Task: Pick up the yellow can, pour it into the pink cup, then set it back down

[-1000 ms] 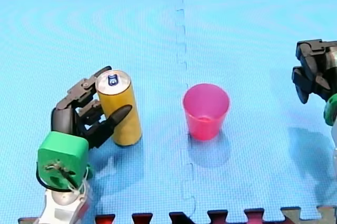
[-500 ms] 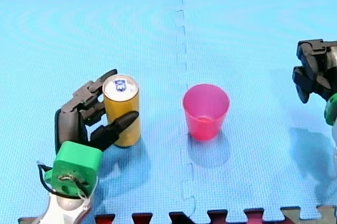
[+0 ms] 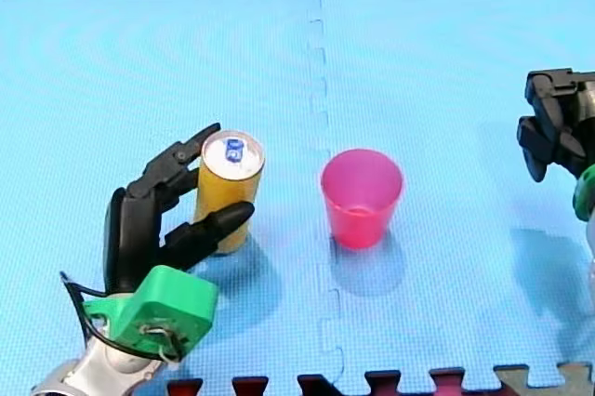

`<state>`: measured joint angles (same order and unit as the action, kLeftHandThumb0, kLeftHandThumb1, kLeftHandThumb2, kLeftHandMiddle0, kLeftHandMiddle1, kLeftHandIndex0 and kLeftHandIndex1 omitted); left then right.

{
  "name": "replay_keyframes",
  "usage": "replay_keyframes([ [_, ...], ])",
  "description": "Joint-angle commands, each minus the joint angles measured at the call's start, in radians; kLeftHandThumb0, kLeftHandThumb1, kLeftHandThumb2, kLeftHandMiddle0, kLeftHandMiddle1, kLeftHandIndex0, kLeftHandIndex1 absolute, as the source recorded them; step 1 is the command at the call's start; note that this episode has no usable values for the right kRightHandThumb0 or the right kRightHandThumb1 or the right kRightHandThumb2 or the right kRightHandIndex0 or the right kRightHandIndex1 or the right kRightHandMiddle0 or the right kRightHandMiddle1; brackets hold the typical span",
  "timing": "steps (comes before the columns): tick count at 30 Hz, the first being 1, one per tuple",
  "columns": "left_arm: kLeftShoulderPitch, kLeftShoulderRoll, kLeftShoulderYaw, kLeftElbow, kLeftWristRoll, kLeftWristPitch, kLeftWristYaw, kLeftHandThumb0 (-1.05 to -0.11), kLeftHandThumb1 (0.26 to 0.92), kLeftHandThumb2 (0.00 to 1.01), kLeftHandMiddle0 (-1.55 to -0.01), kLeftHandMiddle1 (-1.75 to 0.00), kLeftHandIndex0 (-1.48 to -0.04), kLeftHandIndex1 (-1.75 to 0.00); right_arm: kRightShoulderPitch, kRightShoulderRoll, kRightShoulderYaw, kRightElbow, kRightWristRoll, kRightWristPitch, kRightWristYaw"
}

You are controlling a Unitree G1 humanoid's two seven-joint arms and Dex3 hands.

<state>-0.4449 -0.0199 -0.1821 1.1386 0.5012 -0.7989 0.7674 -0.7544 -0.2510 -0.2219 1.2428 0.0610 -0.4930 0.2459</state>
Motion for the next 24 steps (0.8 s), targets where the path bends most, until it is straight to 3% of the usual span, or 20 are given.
replay_keyframes([
  [1, -0.007, 0.017, -0.017, -0.003, 0.004, 0.025, -0.026, -0.881, 0.847, 0.02, -0.57, 0.00, -0.42, 0.00, -0.006, 0.000, 0.000, -0.002, 0.002, 0.004, -0.003],
  [7, -0.006, 0.030, -0.022, -0.017, -0.030, 0.061, -0.110, -1.036, 0.886, 0.02, -0.36, 0.00, -0.29, 0.00, -0.012, 0.001, 0.003, 0.003, 0.000, 0.005, -0.004],
  [24, 0.027, 0.045, -0.001, -0.130, -0.111, 0.138, -0.246, -1.048, 0.918, 0.01, -0.22, 0.00, -0.13, 0.00, -0.025, 0.000, 0.013, 0.010, -0.013, 0.005, -0.015],
])
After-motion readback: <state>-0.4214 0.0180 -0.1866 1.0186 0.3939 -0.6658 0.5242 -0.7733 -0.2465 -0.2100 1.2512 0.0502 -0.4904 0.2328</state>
